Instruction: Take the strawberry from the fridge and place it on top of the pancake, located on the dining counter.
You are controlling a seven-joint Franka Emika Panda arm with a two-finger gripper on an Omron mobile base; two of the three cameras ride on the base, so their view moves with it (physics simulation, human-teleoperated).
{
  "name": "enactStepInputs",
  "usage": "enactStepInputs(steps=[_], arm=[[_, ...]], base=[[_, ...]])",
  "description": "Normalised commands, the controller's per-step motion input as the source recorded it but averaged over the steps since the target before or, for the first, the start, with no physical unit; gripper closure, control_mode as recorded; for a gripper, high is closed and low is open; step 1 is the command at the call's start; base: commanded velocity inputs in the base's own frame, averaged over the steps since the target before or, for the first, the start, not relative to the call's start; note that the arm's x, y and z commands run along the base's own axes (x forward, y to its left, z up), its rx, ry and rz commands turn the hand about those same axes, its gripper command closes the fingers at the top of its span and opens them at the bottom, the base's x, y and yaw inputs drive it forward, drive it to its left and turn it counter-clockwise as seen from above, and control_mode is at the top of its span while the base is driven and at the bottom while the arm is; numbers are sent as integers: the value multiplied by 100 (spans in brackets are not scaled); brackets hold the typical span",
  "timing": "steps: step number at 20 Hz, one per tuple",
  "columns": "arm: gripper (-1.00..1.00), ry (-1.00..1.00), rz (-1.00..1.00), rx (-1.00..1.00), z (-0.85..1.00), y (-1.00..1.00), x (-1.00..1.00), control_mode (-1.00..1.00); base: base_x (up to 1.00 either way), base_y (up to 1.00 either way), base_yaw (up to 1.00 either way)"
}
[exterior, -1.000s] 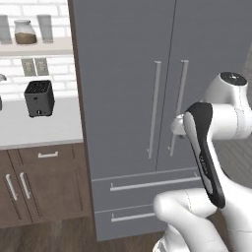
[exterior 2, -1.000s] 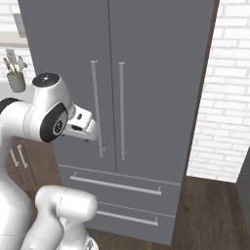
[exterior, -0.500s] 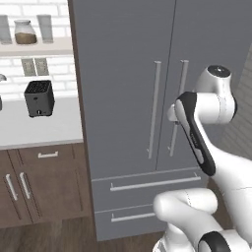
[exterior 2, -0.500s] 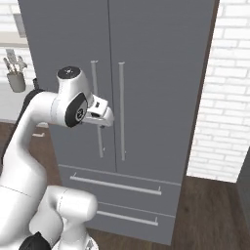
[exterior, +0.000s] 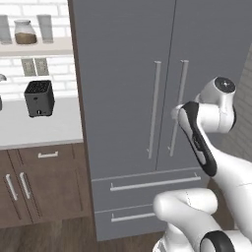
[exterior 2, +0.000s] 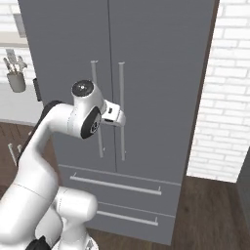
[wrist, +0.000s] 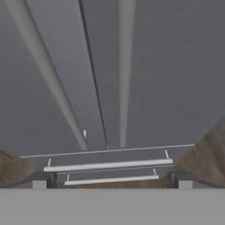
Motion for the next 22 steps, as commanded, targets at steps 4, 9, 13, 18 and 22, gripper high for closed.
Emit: enactStepInputs(steps=[4,9,13,18,22], arm=[[-100,-1,0,7,-2,-5,52,-100],[-100,10,0,0,0,0,63,-100],[-100,14,0,0,0,-9,56,-100],[-100,6,0,0,0,-22,43,-100],[-100,0,0,-3,-11,-16,28,-100]], base=[[0,0,0],[0,0,0],[0,0,0],[0,0,0],[0,0,0]])
